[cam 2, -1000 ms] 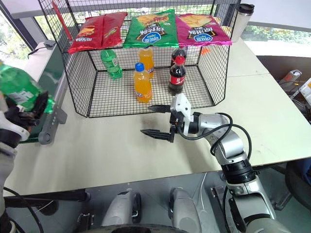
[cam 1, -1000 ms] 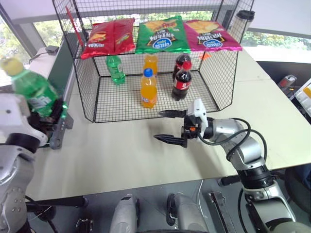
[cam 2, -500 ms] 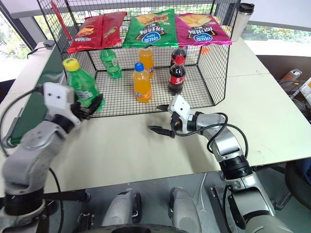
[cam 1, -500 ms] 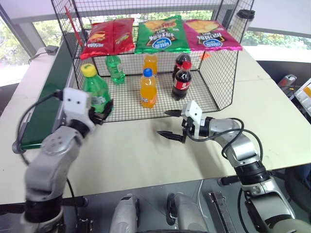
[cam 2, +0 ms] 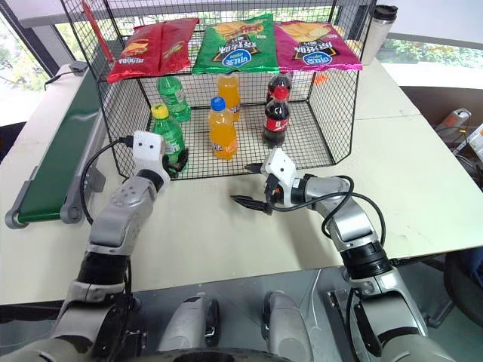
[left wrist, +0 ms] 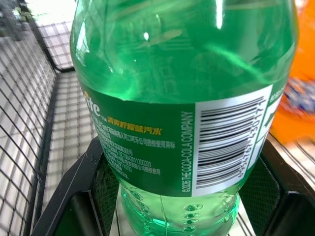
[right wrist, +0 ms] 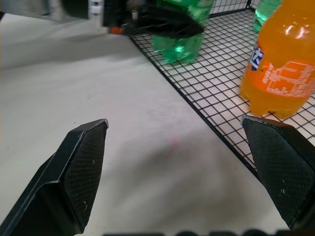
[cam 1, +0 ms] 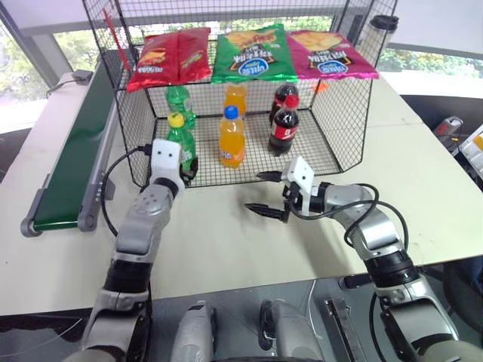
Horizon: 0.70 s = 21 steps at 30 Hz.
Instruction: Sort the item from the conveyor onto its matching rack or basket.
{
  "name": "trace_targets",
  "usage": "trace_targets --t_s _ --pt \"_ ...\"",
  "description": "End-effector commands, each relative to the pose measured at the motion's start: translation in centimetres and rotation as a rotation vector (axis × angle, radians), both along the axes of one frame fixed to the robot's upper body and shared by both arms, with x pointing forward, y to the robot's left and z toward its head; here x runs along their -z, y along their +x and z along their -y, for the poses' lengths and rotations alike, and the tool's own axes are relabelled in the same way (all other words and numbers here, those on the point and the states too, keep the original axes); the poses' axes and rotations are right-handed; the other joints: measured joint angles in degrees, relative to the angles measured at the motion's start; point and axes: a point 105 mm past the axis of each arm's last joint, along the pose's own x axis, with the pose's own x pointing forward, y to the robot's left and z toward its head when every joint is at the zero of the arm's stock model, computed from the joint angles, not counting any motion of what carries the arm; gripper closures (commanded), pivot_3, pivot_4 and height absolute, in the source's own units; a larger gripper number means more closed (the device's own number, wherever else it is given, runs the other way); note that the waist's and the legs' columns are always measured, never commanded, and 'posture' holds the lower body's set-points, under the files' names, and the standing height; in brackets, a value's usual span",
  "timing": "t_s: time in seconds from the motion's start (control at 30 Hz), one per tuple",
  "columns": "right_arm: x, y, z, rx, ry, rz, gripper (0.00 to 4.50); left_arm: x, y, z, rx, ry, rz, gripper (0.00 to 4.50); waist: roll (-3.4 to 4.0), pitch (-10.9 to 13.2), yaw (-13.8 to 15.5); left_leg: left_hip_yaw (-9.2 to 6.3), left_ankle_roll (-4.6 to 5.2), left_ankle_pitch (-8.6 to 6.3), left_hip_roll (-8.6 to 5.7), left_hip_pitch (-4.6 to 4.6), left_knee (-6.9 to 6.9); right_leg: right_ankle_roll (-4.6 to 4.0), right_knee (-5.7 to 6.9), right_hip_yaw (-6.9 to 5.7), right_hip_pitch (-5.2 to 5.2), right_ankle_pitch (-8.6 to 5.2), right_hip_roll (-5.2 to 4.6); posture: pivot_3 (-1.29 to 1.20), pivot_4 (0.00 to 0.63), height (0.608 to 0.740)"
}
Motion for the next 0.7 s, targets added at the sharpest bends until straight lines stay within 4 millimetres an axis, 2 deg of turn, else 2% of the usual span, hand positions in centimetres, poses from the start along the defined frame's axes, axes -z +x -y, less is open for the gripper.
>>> trace_targets --t_s 0.03,0.13,0.2,0.27,0.47,0.7 --pt "-1.2 -0.4 -0.2 -0.016 0.018 0.048 0.0 -2.3 0.6 -0.4 -0.025 -0.021 0.098 1.79 0.0 0.0 -0.03 0.01 0.0 0.0 0.0 0.0 0.0 0.0 -0.01 0.0 0.0 0.0 0.0 0.0 0.15 0.74" --pt "-1.3 -0.3 -0.2 -0.014 0.019 0.049 0.0 -1.9 0.9 -0.5 -0.032 -0.044 0.08 1.79 0.0 0.0 -0.04 0.01 0.0 0.0 0.0 0.0 0.0 0.01 -0.01 0.0 0.0 0.0 0.0 0.0 0.15 0.74" --pt "-1.3 -0.4 -0.2 -0.014 0.019 0.051 0.0 -1.7 0.9 -0.6 -0.035 -0.047 0.079 0.78 0.0 0.0 -0.03 0.01 0.0 0.0 0.0 0.0 0.0 0.01 0.0 0.0 0.0 0.0 0.0 0.0 0.15 0.74" --pt "-1.3 -0.4 -0.2 -0.013 0.019 0.051 0.0 -1.6 0.8 -0.6 -0.033 -0.048 0.077 0.03 0.0 0.0 -0.04 0.01 0.0 0.0 0.0 0.0 0.0 0.01 0.01 0.0 0.0 0.0 0.0 0.0 0.15 0.74" --pt "-1.1 -0.5 -0.2 -0.026 0.021 0.045 0.0 -2.6 -0.1 -0.7 -0.031 -0.039 0.107 0.03 0.0 0.0 -0.04 0.01 0.0 0.0 0.0 0.02 0.0 0.0 0.02 0.0 0.02 0.0 0.0 0.0 0.15 0.74" --pt "-1.2 -0.7 -0.4 -0.043 0.022 0.043 0.0 -5.1 -2.5 -0.3 0.03 0.045 0.161 0.03 0.0 0.0 -0.12 0.0 -0.01 0.0 0.01 0.04 0.0 0.0 0.03 0.0 0.02 0.0 -0.01 0.0 0.15 0.74"
